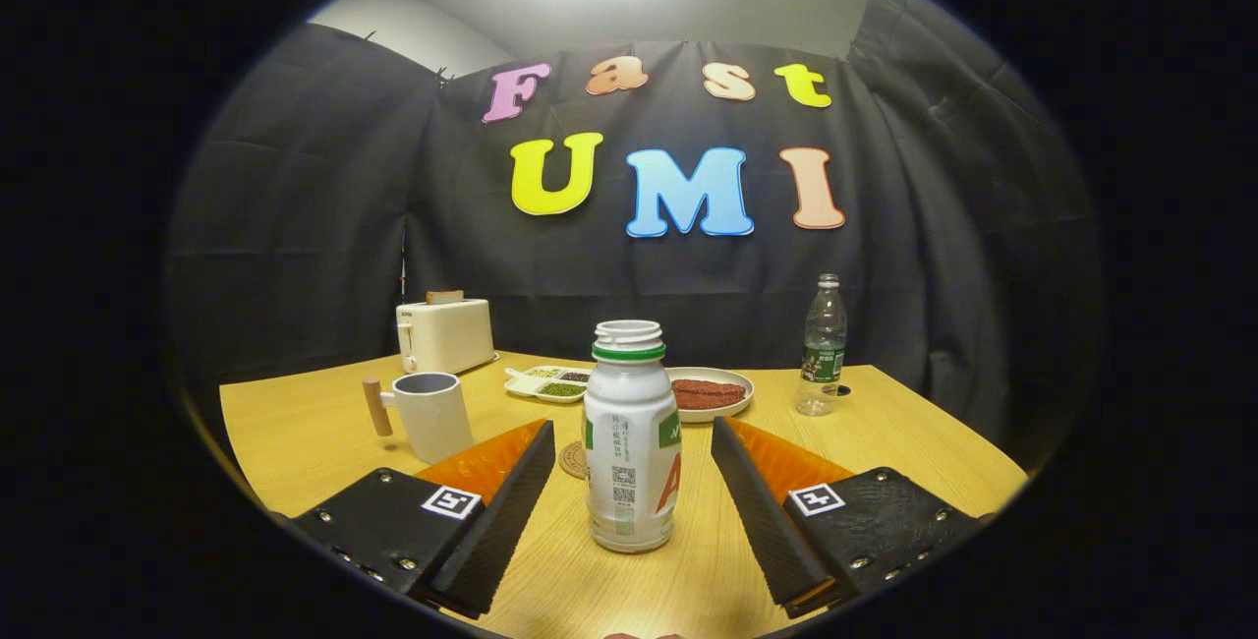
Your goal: Take the bottle from table, then pour the juice into the cup, finally place the bottle on the coaster
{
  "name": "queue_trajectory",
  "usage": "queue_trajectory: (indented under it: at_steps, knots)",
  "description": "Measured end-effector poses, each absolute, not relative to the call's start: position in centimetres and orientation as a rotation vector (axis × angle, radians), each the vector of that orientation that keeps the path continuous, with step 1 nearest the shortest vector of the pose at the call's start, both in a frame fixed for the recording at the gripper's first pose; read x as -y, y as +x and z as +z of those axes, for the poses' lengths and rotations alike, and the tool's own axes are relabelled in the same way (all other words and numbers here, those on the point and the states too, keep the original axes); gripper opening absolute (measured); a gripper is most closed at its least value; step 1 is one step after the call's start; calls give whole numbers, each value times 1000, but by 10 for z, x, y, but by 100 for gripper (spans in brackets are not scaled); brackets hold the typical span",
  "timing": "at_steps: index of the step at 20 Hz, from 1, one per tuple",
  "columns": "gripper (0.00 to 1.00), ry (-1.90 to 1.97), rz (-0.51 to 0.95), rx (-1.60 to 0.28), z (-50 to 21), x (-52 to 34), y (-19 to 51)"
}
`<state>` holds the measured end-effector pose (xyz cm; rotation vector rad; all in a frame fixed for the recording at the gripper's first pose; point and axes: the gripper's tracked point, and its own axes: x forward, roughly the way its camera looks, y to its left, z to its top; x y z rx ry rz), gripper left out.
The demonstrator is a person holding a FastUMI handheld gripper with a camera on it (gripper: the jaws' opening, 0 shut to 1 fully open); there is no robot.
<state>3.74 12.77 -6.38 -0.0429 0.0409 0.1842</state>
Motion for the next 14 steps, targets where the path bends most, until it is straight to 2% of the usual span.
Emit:
queue_trajectory:
  at_steps: [14]
  knots:
    - [98,-43,131,-104,-91,-131,83]
